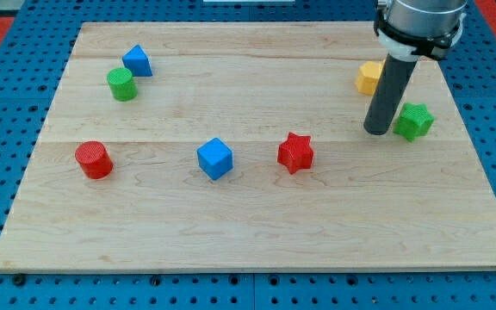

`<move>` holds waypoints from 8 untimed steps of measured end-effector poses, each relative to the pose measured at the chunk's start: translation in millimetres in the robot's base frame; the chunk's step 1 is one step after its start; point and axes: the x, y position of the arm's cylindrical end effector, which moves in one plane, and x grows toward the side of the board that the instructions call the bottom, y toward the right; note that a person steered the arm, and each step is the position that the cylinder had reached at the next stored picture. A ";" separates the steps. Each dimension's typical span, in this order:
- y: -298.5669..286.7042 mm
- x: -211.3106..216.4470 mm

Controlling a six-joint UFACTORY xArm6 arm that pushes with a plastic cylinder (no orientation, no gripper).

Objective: Slide the green star to the right center

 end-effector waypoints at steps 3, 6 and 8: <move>55.1 -0.8; 112.5 34.8; 178.6 -2.1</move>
